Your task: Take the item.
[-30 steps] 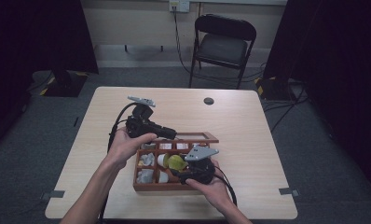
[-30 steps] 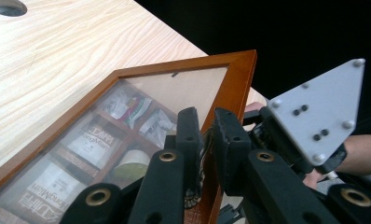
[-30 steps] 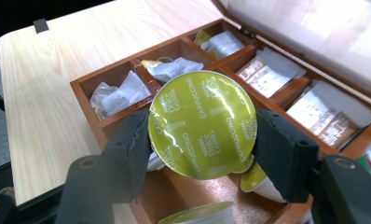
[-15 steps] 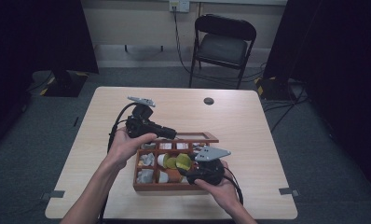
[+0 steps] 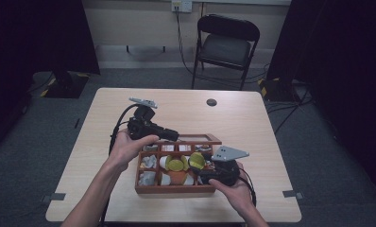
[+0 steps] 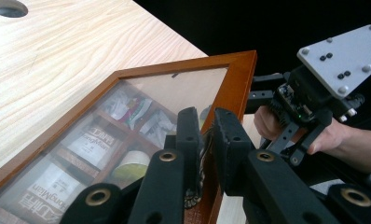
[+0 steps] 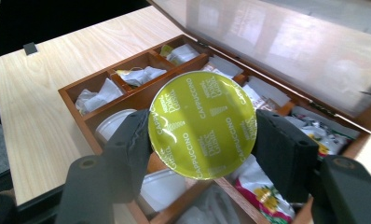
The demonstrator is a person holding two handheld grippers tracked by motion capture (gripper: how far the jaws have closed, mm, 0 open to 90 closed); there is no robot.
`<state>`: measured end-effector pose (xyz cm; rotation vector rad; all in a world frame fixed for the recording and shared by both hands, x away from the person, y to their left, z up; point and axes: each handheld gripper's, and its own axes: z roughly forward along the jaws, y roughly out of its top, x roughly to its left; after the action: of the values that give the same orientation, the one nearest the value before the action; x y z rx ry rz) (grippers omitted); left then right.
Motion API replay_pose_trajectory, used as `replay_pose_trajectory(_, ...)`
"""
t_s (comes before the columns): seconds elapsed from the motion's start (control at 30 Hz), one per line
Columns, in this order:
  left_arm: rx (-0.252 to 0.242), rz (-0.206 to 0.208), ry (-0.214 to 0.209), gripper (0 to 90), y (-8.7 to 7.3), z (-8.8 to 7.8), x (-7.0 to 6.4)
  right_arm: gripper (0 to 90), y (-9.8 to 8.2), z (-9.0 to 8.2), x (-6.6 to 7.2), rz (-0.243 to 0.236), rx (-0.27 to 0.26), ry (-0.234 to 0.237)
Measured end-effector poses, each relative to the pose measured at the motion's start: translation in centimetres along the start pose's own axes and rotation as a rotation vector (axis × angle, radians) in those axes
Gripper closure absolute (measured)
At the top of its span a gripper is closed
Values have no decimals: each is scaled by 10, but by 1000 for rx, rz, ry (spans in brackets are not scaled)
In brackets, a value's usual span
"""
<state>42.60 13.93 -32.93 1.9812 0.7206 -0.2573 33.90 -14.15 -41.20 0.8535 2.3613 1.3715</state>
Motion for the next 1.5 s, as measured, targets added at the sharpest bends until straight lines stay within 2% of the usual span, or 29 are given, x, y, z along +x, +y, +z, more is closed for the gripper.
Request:
replay_pose_trajectory(0.23,0,-1,1,811,0,0,0,375,-6,-11,-9,6,4,-27)
replay_pose_trajectory(0.4,-1,-1,4,811,0,0,-1,375,-13,-21,-20,42,-9,-57)
replay_pose_trajectory(0.5,2,0,4,811,0,0,-1,375,-15,-22,-22,48,-6,-62)
replay_pose_trajectory(0.57,1,-1,5,811,0,0,-1,375,-17,-21,-24,35,1,-76)
replay_pose_trajectory(0.7,3,3,6,811,0,0,-1,375,-22,-22,-33,51,5,-96)
replay_pose_trajectory(0.83,2,3,6,811,0,0,-1,375,-26,-25,-43,73,12,-120)
replay_pose_trajectory(0.97,3,4,6,811,0,0,-1,375,-31,-27,-54,124,3,-149)
replay_pose_trajectory(1.07,1,2,5,812,0,0,-1,375,-33,-27,-61,138,10,-171)
replay_pose_trajectory(1.5,2,1,4,811,0,0,-1,375,-33,-19,-96,142,46,-257)
